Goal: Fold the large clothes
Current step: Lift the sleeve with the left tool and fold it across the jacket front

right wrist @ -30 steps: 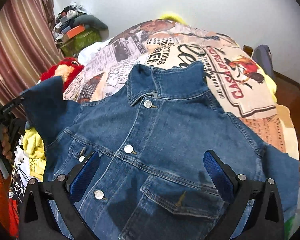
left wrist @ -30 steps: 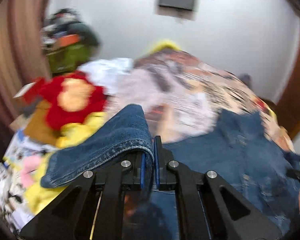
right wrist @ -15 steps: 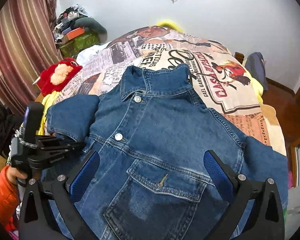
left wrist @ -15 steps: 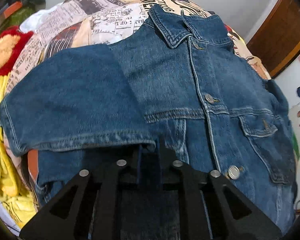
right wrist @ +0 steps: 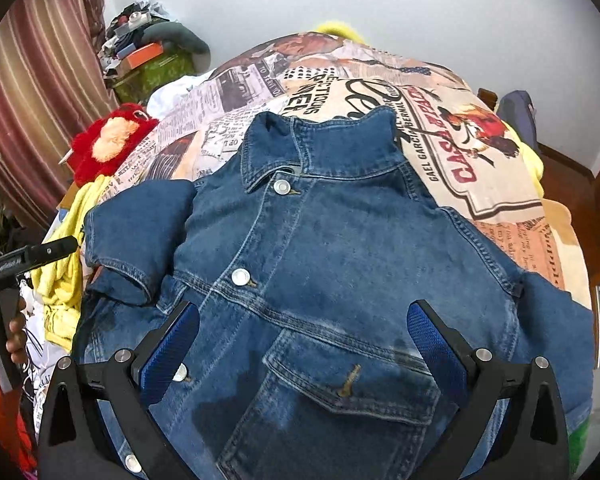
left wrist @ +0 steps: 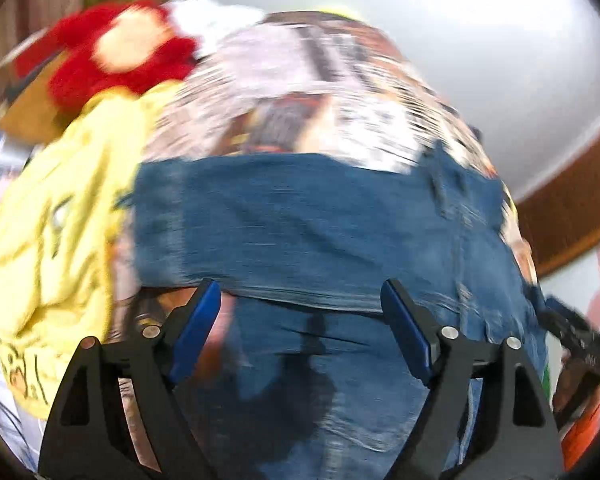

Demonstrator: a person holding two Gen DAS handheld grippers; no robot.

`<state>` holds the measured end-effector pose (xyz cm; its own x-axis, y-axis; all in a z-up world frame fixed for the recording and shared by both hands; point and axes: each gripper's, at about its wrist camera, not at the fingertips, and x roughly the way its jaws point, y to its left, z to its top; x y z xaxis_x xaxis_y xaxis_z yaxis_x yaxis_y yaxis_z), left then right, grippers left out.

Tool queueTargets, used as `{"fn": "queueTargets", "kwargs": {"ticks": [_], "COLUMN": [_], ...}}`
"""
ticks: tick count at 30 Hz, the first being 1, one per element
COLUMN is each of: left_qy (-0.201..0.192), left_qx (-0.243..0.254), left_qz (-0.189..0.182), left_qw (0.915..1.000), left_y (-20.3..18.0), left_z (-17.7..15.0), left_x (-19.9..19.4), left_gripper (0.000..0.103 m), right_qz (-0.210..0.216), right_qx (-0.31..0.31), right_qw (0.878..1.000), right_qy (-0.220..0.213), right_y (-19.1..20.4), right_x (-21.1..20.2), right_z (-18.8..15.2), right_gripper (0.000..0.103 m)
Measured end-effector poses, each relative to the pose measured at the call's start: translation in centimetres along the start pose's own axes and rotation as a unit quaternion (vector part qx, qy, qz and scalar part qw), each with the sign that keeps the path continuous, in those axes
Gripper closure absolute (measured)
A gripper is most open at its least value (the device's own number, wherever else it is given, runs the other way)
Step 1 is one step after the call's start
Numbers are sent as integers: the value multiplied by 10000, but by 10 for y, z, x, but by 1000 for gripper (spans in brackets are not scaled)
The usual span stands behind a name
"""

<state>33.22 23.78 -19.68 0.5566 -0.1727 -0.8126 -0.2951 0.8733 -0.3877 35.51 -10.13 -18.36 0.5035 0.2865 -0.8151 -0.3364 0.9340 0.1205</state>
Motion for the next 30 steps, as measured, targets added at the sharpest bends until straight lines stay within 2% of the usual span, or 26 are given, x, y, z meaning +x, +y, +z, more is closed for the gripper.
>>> {"fn": "queueTargets", "kwargs": {"ticks": [4,5,7,8,13,15,16,17,18,20,22,25,30], "left_qy": [287,372,541,599,519,393,312,217,129,-67,-329,-651,-1447], "left_qx": [-893,-1102,-1542,-1700,-2122,-2135,-2039,-1855,-1699,-1280,-804,-51,886], "left_qz": [-228,-366,-928,-1044,-1020,-910,-806,-667,-500,-47,383,821,769], "left_qw": [9953,9925,9822,9781,9705,9719,9752,9801,9841,9917,9955,9945,9825], "left_y": [50,59,77,84,99,99,97,94,92,82,66,36,-29], "left_z": [3,3,1,1,3,9,12,14,16,20,24,33,57], "left_x": [21,28,46,51,72,78,79,78,77,72,62,38,-19], "left_gripper": [21,21,21,21,24,37,41,50,65,81,85,87,88], "right_qz": [-6,-15,-22,-4,69,55,28,-8,-42,-87,-60,-32,84], "right_qx": [-72,-100,-121,-121,-181,-255,-293,-330,-356,-370,-318,-243,56], "right_qw": [10000,9999,9999,9999,9997,9996,9995,9994,9993,9993,9995,9997,9997], "right_qy": [-9,1,27,53,115,116,113,98,75,26,7,-60,-200], "right_y": [7,9,12,13,19,22,23,24,24,24,21,16,2], "right_x": [7,10,14,17,23,23,23,23,22,20,17,9,-10], "right_z": [6,8,11,12,14,14,14,13,13,12,12,12,15], "right_gripper": [0,0,0,0,0,0,0,0,0,0,0,0,0]}}
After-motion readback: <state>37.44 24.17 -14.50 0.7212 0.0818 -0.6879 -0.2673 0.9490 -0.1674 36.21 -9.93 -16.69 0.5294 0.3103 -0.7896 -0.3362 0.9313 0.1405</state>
